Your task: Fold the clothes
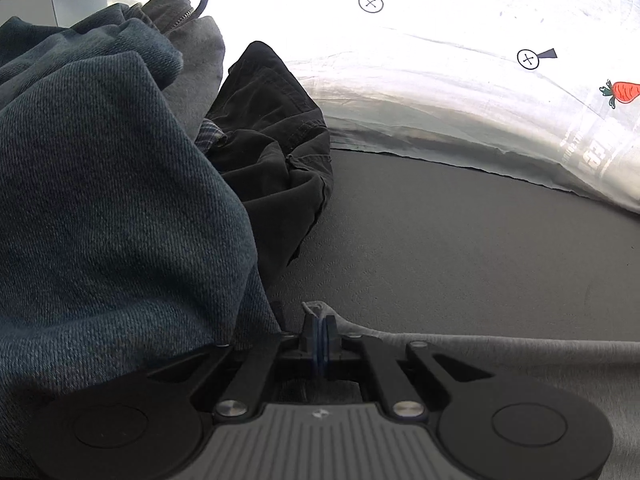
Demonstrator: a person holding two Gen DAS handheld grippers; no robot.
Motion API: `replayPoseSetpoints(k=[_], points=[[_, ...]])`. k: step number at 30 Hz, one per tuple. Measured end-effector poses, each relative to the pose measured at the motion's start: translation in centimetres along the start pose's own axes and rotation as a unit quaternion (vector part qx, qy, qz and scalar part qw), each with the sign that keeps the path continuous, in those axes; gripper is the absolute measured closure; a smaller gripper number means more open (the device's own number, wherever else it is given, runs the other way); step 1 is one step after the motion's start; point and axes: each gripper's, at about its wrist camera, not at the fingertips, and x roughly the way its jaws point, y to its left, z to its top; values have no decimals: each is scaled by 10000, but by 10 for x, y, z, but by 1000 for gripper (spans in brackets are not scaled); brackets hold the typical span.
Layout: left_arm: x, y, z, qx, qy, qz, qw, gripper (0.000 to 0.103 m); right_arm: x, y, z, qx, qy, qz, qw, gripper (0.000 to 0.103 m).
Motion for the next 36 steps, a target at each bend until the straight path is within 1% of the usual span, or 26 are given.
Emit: replayPoseSetpoints(k=[1, 5, 6, 9, 11, 12, 13, 15, 17, 18, 19, 20, 21, 23, 24, 25, 26, 27, 28, 29, 31, 33, 35, 36], points=[[2, 0, 0, 4, 42, 32, 10000, 97, 3, -7, 9, 56, -82, -113, 9999, 17], [4, -6, -2, 230, 90, 122, 9996, 96, 22, -32, 46, 273, -340, -655, 9969, 17], [4, -8, -2, 309, 95, 146, 9994, 96, 31, -44, 55, 380, -363, -793, 9955, 17], [5, -10, -1, 409, 122, 198, 9989, 96, 57, -77, 74, 792, -351, -952, 9917, 17], [6, -12, -1, 444, 138, 233, 9986, 96, 81, -95, 82, 1024, -153, -1092, 9886, 17], [6, -13, -1, 467, 148, 253, 9985, 96, 95, -103, 85, 1123, -15, -1183, 9866, 20], [7, -13, 0, 497, 161, 282, 9982, 96, 108, -111, 87, 1219, 130, -1260, 9844, 36], [8, -15, 1, 545, 186, 337, 9978, 96, 133, -125, 88, 1390, 422, -1333, 9804, 63], [9, -16, 3, 558, 231, 392, 9974, 96, 144, -131, 90, 1420, 361, -1399, 9793, 63], [10, -17, 5, 537, 257, 425, 9973, 96, 147, -131, 93, 1338, 328, -1428, 9801, 63], [10, -17, 6, 516, 284, 459, 9972, 92, 149, -132, 96, 1286, 335, -1442, 9806, 63], [12, -17, 10, 493, 322, 530, 9969, 86, 150, -133, 99, 1253, 339, -1444, 9810, 63], [12, -16, 13, 440, 389, 494, 9970, 83, 149, -135, 102, 1263, 342, -1415, 9812, 63], [12, -14, 21, 333, 524, 423, 9972, 73, 145, -141, 105, 1383, 311, -1287, 9815, 61], [10, -13, 26, 219, 497, 351, 9979, 71, 140, -143, 106, 1441, 253, -1209, 9818, 55], [1, -12, 29, 122, 392, 320, 9986, 64, 132, -145, 106, 1481, 72, -1107, 9827, 45], [-8, -11, 32, 25, 286, 289, 9992, 54, 121, -145, 105, 1479, -118, -1037, 9835, 39], [-19, -11, 33, -27, 153, 272, 9995, 48, 105, -144, 102, 1445, -335, -964, 9842, 24], [-30, -11, 34, -80, 21, 255, 9996, 35, 89, -143, 100, 1411, -551, -890, 9845, 16], [-48, -12, 34, -132, -168, 197, 9996, 25, 74, -143, 97, 1383, -752, -784, 9844, 15], [-77, -15, 26, -130, -296, 45, 9995, 23, 42, -144, 85, 1412, -1004, -476, 9837, 8], [-105, -18, 14, -49, -373, -92, 9993, 22, 13, -146, 66, 1480, -1169, -371, 9814, 6], [-135, -22, -5, 69, -466, -176, 9987, 15, -12, -150, 45, 1440, -1259, -288, 9811, 6], [-149, -23, -17, 85, -495, -200, 9985, 15, -26, -152, 32, 1400, -1296, -242, 9813, 6]])
